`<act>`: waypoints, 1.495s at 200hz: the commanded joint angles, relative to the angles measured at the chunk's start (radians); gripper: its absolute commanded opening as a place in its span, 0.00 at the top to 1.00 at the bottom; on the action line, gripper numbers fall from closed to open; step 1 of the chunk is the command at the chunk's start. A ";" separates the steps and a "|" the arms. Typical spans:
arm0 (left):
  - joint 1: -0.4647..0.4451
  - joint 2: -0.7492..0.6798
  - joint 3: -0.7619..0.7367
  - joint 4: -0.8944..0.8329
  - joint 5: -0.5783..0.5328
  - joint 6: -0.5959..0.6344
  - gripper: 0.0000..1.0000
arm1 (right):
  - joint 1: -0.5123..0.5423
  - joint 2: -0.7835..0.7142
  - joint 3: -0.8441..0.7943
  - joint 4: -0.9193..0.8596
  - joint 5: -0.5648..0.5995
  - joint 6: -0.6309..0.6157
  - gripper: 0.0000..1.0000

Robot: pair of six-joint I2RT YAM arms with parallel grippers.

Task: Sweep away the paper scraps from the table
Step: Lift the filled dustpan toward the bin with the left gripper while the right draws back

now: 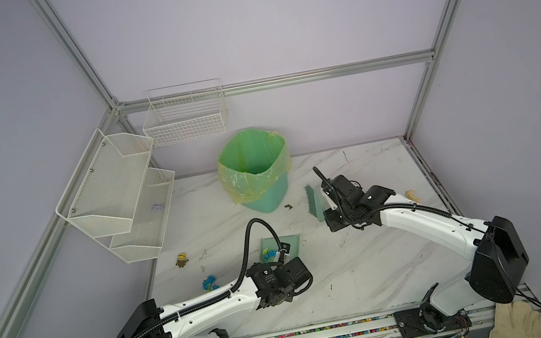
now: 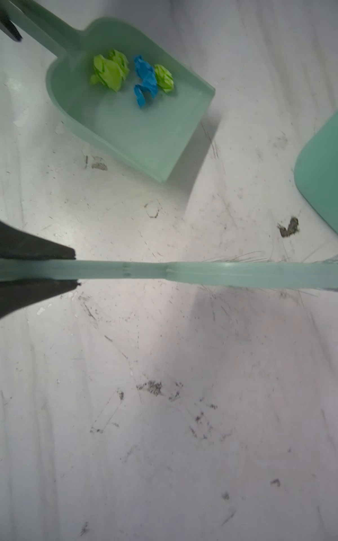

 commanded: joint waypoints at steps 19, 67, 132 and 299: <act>0.001 -0.058 0.058 -0.027 -0.029 -0.018 1.00 | -0.032 -0.047 -0.019 0.104 0.027 0.076 1.00; 0.003 -0.095 0.168 -0.036 -0.015 0.011 1.00 | -0.068 -0.069 -0.055 0.179 0.003 0.122 1.00; 0.002 -0.076 0.251 -0.059 -0.001 0.046 1.00 | -0.076 -0.095 -0.104 0.232 -0.025 0.147 1.00; 0.018 0.092 0.589 -0.059 -0.079 0.213 1.00 | -0.079 -0.158 -0.195 0.381 -0.050 0.202 1.00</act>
